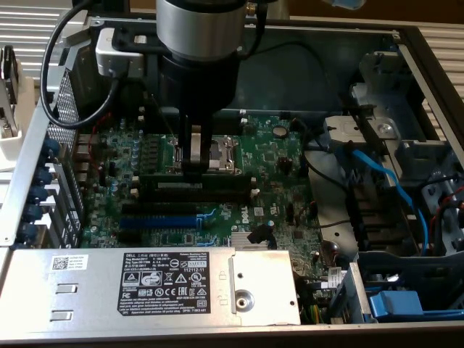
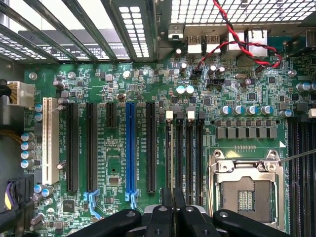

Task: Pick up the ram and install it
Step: 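Insert the ram into the slot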

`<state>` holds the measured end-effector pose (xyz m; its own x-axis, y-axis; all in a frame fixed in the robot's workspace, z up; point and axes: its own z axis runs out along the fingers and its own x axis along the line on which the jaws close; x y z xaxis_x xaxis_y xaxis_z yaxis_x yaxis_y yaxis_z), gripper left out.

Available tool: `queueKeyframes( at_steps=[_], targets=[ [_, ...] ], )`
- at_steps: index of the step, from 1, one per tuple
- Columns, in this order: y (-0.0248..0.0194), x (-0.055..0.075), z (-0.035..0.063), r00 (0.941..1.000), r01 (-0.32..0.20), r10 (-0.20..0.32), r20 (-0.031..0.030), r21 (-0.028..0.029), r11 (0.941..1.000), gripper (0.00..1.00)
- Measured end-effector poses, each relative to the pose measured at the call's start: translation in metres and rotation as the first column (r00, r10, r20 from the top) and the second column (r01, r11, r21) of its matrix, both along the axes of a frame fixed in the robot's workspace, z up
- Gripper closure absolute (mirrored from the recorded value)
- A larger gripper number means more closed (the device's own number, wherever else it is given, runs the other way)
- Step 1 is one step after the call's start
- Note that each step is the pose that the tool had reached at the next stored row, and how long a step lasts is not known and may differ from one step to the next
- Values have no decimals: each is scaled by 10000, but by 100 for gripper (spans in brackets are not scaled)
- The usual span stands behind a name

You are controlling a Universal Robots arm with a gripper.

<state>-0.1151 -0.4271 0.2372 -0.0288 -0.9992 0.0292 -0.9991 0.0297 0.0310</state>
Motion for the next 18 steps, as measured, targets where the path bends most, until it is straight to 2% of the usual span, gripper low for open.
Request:
queueKeyframes(
  at_steps=[18],
  targets=[
    [6, -8, -37, 10000, -2, 2, 1, 2, 10000, 88]
  ],
)
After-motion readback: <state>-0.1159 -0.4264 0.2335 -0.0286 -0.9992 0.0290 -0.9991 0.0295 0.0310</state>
